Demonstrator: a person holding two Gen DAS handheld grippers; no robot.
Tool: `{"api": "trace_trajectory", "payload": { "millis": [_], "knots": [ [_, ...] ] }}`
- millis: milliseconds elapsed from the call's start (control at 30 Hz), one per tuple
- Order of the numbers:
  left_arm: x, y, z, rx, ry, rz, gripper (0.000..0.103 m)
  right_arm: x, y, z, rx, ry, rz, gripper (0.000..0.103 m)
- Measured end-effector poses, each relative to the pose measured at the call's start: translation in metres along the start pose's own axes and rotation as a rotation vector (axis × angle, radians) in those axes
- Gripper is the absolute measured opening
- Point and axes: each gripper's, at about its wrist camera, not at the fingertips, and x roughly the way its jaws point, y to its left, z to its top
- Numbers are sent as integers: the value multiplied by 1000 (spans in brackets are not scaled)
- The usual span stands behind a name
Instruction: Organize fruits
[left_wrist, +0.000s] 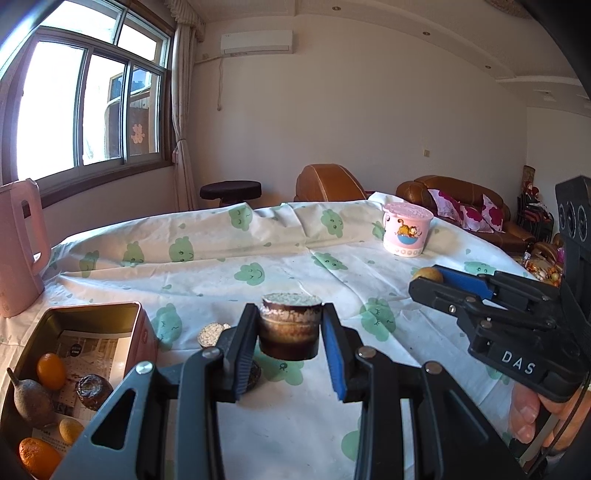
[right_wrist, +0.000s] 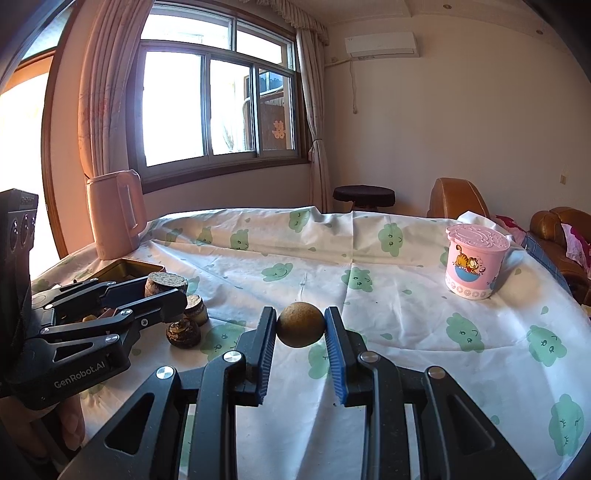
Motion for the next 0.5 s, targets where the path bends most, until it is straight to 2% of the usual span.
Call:
{"api": "trace_trajectory", "payload": {
  "millis": [233,500],
  "knots": [
    [-8,0,0,-4,-41,27,36,-6,1,0,-4,-31,-29,29],
    [-14,7,-3,-19,-34,48,36,-6,10,0,-13,-25,-27,29]
  ]
}}
